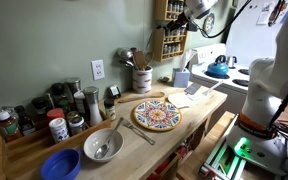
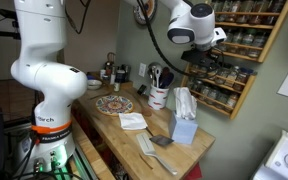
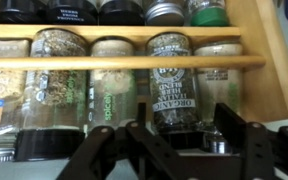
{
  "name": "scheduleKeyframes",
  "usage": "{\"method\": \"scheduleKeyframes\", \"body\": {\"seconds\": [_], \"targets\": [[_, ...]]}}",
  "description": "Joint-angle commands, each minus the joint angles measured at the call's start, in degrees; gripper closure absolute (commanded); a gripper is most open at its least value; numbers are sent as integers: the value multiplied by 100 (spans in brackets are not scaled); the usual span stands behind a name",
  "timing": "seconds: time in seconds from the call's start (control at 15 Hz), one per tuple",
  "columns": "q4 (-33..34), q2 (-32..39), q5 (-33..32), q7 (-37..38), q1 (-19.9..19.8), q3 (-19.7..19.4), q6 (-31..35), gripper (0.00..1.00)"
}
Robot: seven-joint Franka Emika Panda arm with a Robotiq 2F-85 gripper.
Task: Remove the spice bottle from the shelf
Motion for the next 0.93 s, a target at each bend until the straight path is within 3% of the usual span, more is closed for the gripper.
{"method": "scheduleKeyframes", "body": {"seconds": [0.0, 0.33, 0.4, 0.6, 0.87], "targets": [[221, 327, 309, -171, 22, -102, -223, 27], [346, 524, 464, -217, -15, -91, -268, 36], [354, 548, 470, -215, -24, -86, -255, 47], [400, 608, 447, -196, -57, -66, -216, 68], [351, 567, 353, -180, -55, -44, -130, 68]]}}
